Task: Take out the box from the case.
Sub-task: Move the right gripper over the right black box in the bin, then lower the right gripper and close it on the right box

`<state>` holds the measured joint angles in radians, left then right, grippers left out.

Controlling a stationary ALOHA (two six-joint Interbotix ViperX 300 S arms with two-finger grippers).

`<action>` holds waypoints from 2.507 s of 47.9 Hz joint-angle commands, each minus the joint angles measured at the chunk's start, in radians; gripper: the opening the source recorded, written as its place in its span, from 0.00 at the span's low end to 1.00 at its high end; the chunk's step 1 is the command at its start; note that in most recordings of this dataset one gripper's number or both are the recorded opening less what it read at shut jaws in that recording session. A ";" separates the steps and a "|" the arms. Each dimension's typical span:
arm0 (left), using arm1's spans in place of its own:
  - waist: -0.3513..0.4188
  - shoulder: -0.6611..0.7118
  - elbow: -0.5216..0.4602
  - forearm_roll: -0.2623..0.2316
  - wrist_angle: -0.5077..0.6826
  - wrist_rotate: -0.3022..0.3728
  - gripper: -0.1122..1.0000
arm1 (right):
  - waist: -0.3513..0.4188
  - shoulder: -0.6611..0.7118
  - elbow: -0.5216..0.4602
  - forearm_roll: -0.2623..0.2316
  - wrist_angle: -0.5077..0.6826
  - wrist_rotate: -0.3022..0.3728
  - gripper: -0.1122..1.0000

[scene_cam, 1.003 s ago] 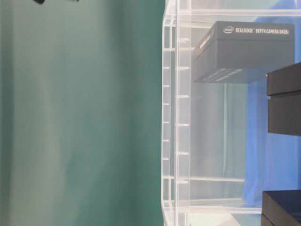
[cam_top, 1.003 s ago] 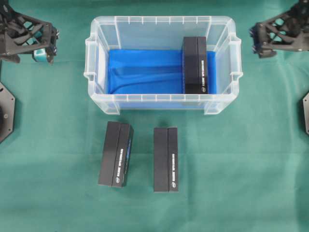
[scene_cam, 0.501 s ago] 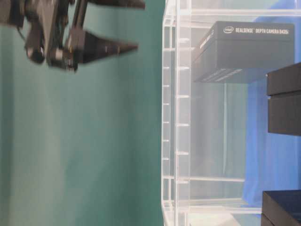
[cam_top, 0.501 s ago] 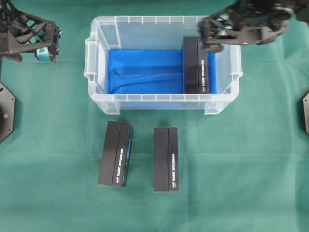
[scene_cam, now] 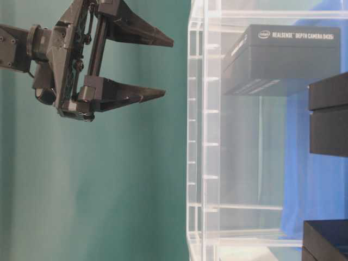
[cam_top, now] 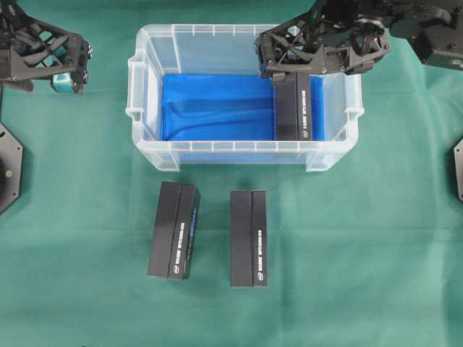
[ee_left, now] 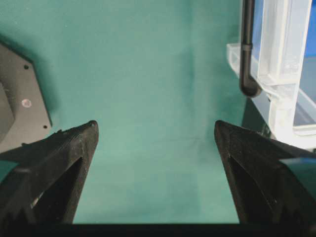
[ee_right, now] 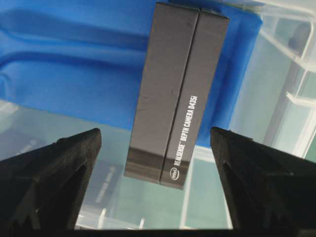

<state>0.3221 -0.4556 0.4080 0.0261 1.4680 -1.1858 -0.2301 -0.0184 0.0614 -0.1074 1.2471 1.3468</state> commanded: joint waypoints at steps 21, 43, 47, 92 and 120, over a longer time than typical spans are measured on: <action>0.009 -0.009 -0.018 0.000 -0.003 0.003 0.96 | 0.005 -0.014 -0.023 -0.005 -0.002 0.003 0.90; 0.011 -0.015 -0.014 0.002 -0.003 0.002 0.96 | 0.005 -0.014 -0.023 -0.005 0.000 0.005 0.90; 0.011 -0.018 -0.012 0.002 -0.003 0.003 0.96 | 0.005 -0.014 -0.023 -0.005 0.000 0.005 0.90; 0.011 -0.018 -0.011 0.002 -0.003 0.005 0.96 | 0.005 -0.014 0.046 -0.003 -0.017 0.020 0.90; 0.011 -0.018 -0.011 0.002 -0.003 0.003 0.96 | -0.006 0.012 0.153 -0.002 -0.183 0.035 0.90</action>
<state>0.3298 -0.4648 0.4080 0.0261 1.4665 -1.1827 -0.2332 -0.0015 0.2224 -0.1089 1.0738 1.3821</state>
